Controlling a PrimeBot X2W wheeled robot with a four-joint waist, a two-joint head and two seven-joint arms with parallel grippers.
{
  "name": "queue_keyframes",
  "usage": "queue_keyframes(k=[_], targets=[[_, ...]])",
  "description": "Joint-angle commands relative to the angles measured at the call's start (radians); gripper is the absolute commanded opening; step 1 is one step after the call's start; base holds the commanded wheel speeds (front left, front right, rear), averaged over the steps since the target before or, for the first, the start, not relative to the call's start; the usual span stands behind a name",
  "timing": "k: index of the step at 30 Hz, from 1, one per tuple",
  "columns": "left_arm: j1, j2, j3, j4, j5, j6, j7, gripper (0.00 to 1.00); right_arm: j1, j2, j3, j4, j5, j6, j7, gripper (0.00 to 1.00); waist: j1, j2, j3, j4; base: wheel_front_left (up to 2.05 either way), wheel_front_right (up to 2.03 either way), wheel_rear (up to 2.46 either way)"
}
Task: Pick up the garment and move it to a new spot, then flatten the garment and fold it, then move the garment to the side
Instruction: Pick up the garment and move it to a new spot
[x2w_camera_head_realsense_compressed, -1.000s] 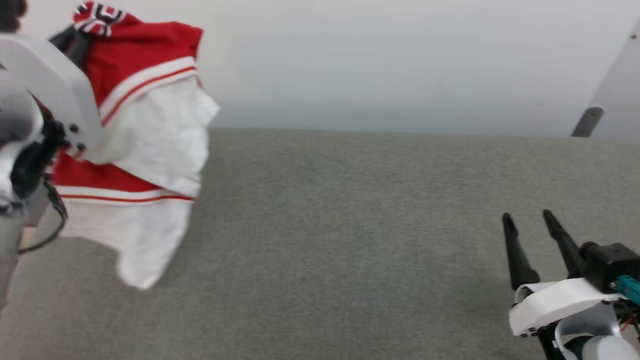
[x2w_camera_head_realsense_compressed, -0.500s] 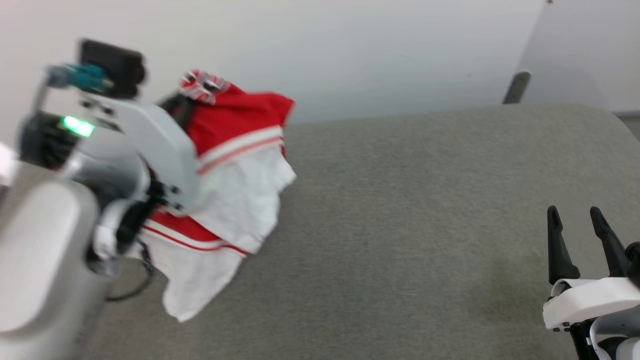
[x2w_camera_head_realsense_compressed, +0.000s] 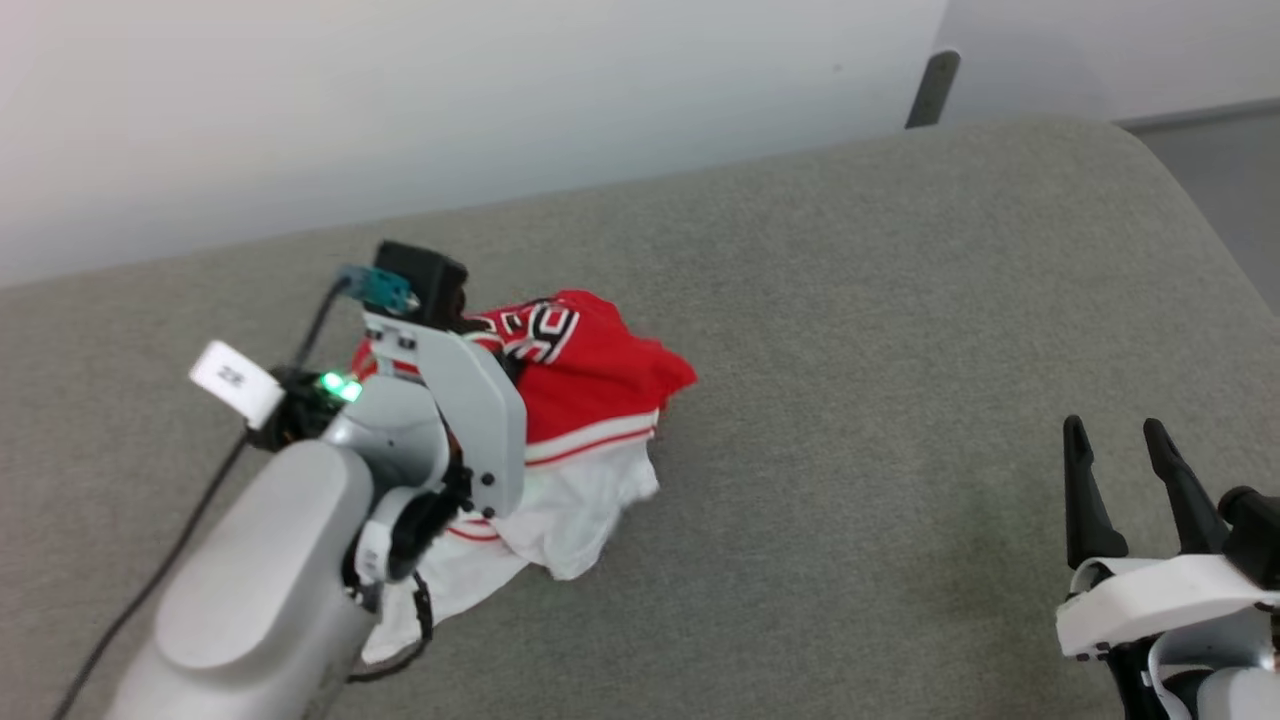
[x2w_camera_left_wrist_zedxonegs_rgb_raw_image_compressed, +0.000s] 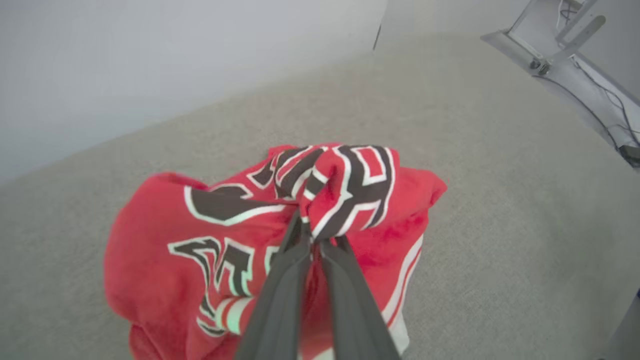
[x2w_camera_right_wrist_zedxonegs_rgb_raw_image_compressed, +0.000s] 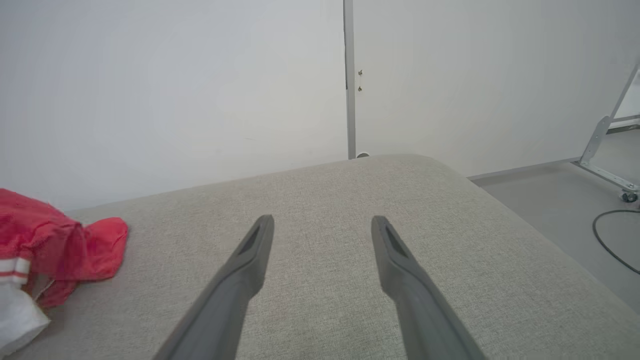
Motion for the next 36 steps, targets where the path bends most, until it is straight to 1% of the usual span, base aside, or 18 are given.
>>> queue_keyframes(k=[1,9,14,15,16,17,19,20,21,22,24,29,34,36], targets=[[0.012,-0.009,-0.005,0.02,-0.003,-0.009,-0.008,0.0,-0.013,0.003,0.007,0.006,0.01,0.0,-0.009,1.0,0.0,0.0,0.023,-0.023,0.0,0.0,0.0],[0.002,-0.084,-0.058,0.25,-0.019,-0.058,-0.024,0.0,-0.044,0.003,0.041,0.06,0.021,0.0,-0.035,1.0,0.0,0.0,0.038,-0.038,0.0,0.0,0.0],[-0.009,-0.116,-0.08,0.387,-0.026,-0.085,-0.027,0.0,-0.05,0.003,0.053,0.083,0.022,0.0,-0.043,1.0,0.0,0.0,0.032,-0.043,0.0,0.0,0.0],[-0.011,-0.12,-0.083,0.411,-0.027,-0.091,-0.031,0.07,-0.052,0.003,0.056,0.086,0.021,0.0,-0.044,1.0,0.0,0.0,0.029,-0.043,0.0,0.0,0.0],[-0.013,-0.125,-0.086,0.434,-0.03,-0.097,-0.032,0.16,-0.053,0.003,0.059,0.087,0.019,0.0,-0.046,1.0,0.0,0.0,0.026,-0.043,0.0,0.0,0.0],[-0.013,-0.131,-0.089,0.457,-0.033,-0.103,-0.032,0.19,-0.053,0.003,0.061,0.09,0.017,0.0,-0.047,1.0,0.0,0.0,0.021,-0.042,0.0,0.0,0.0],[-0.018,-0.14,-0.096,0.493,-0.033,-0.116,-0.036,0.3,-0.051,0.003,0.064,0.093,0.008,0.0,-0.047,1.0,0.0,0.0,0.01,-0.037,0.0,0.0,0.0],[-0.023,-0.144,-0.097,0.509,-0.035,-0.123,-0.039,0.46,-0.048,0.003,0.065,0.093,0.004,0.0,-0.046,1.0,0.0,0.0,0.004,-0.034,0.0,0.0,0.0],[-0.03,-0.147,-0.097,0.52,-0.037,-0.13,-0.043,0.84,-0.046,0.003,0.066,0.092,0.001,0.0,-0.044,1.0,0.0,0.0,-0.002,-0.031,0.0,0.0,0.0],[-0.035,-0.15,-0.099,0.53,-0.036,-0.138,-0.047,1.0,-0.042,0.003,0.064,0.091,-0.001,0.0,-0.042,1.0,0.0,0.0,-0.01,-0.025,0.0,0.0,0.0],[-0.045,-0.152,-0.1,0.544,-0.037,-0.148,-0.056,1.0,-0.034,0.003,0.064,0.088,-0.011,0.0,-0.035,1.0,0.0,0.0,-0.026,-0.014,0.0,0.0,0.0],[-0.061,-0.159,-0.093,0.541,-0.059,-0.191,-0.074,1.0,-0.019,0.003,0.065,0.073,-0.029,0.0,-0.018,1.0,0.0,0.0,-0.071,0.021,0.0,0.0,0.0],[-0.039,-0.128,-0.067,0.473,-0.102,-0.221,-0.092,1.0,0.007,0.003,0.07,0.055,-0.038,0.0,-0.001,1.0,0.0,0.0,-0.117,0.063,0.0,0.0,0.0],[-0.029,-0.101,-0.057,0.419,-0.108,-0.228,-0.106,1.0,0.015,0.003,0.069,0.044,-0.038,0.0,0.006,1.0,0.0,0.0,-0.129,0.084,0.0,0.0,0.0]])
